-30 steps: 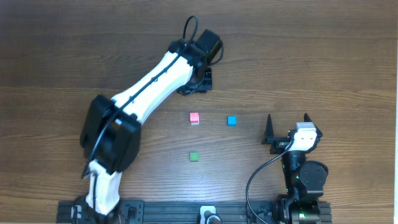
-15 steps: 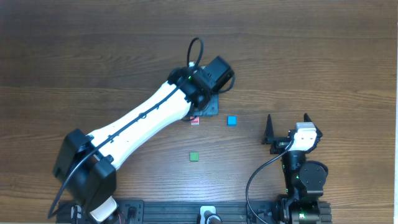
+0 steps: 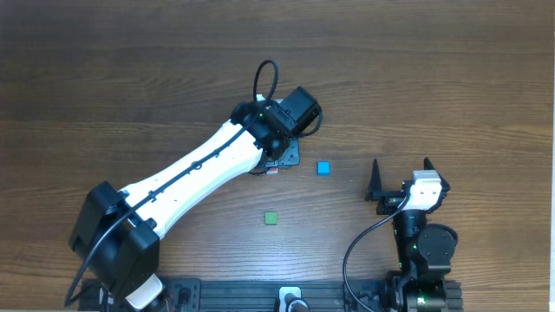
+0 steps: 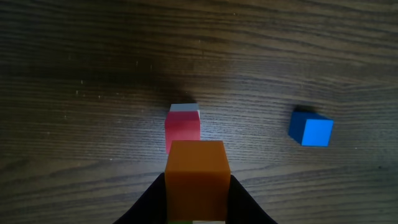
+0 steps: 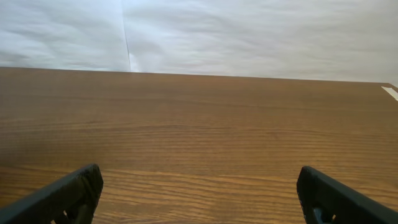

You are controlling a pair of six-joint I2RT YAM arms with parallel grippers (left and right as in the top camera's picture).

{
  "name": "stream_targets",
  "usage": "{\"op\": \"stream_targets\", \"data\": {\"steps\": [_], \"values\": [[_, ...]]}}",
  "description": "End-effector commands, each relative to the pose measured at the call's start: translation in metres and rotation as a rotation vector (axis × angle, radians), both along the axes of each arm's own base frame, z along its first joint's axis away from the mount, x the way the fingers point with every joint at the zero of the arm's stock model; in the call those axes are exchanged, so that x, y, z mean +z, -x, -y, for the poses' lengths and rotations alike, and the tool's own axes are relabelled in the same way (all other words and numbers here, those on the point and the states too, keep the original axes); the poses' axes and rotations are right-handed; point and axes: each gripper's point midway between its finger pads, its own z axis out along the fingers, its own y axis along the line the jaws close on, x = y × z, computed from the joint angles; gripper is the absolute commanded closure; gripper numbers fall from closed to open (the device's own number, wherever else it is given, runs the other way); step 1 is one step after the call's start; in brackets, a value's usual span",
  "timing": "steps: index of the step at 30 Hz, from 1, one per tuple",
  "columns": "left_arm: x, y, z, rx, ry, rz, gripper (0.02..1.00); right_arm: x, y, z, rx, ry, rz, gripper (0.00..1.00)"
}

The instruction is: Stack Cubes

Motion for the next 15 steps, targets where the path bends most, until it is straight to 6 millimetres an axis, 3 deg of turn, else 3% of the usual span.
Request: {"op": "stream_targets", "data": {"steps": [1,15], "values": [[-0.014,0.0,-0.002,0.033,-0.028,-0.017,0.847,-0.002,0.0,0.001,-0.004,0.001,0.003,0.007],[-0.026,0.0,-0.001,0.034,-0.045,-0.043,0.847,-0.002,0.0,0.001,-0.004,0.001,0.003,0.009]]}}
